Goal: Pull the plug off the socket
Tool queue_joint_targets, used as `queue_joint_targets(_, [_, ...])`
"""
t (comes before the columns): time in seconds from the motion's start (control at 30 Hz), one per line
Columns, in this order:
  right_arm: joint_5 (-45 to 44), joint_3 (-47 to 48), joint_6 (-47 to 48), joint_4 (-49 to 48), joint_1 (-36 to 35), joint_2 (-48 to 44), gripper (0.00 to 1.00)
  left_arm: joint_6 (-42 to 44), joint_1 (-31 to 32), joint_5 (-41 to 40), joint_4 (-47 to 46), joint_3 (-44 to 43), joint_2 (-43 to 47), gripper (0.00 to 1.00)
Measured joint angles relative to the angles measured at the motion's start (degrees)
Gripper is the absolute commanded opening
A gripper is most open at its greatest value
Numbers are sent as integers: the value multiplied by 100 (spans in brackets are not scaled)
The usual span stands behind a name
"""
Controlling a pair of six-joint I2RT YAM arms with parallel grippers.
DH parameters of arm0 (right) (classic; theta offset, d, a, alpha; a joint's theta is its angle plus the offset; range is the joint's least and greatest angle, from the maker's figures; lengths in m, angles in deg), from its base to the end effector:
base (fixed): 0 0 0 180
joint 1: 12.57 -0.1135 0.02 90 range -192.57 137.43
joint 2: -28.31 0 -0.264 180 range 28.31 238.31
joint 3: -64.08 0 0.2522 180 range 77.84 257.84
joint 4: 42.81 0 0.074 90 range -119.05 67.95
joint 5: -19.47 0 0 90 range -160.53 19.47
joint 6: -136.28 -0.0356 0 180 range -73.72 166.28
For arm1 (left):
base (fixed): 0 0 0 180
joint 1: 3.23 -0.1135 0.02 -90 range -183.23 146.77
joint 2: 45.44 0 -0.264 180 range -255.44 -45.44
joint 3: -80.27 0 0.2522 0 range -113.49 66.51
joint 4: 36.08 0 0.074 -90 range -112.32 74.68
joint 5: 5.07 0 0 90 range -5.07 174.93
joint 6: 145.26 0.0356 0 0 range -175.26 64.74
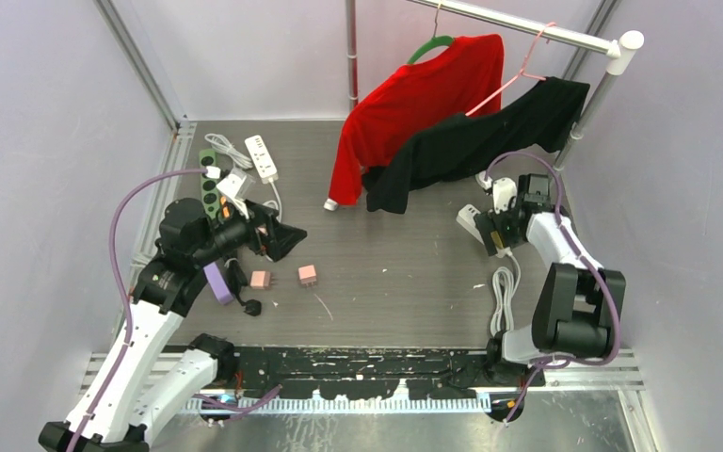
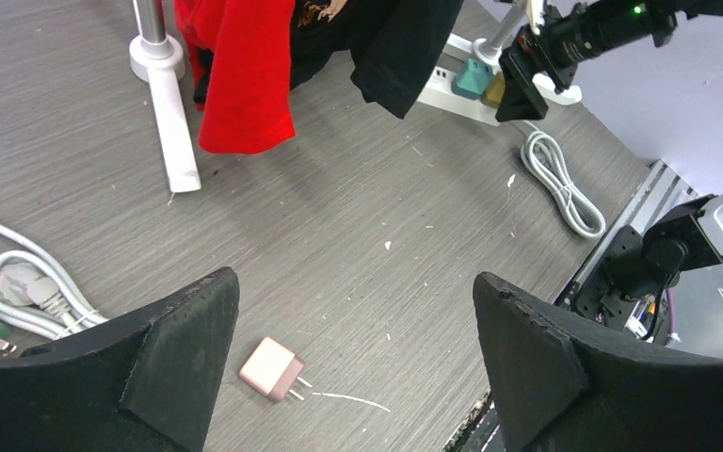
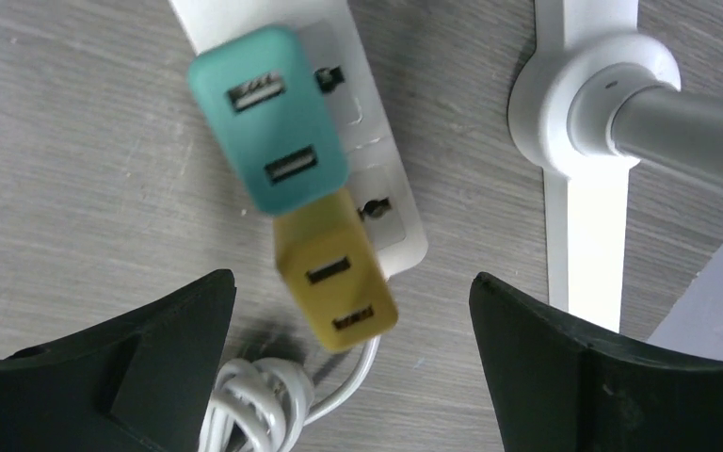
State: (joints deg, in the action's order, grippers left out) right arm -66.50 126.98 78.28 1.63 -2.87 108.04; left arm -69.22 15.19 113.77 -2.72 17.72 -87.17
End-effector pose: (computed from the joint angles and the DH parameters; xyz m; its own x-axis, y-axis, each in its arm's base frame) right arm 0.2636 -0.0425 0.2042 -0.8044 -0.3988 -0.4403 -0.3437 0.9170 -0.2025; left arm 0.1477 -0.0673 0.3560 -0.3745 -0.0980 -0.9220 0.6525 0.6787 -0.3371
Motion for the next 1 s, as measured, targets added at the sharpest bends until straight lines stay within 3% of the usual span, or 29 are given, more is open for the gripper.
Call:
queue_joint_targets(0.37, [271,466,223,-15,57,1080,83,98,153,-37,24,24,4,94])
queue_joint_targets(0.67, [426,560,623,-42,61,1224,32,140,188,-92,48,48,57,94])
queue_joint_targets(1.0, [1239,420,1305,586,-302,911,15,354,212,-146,70,918,863,99])
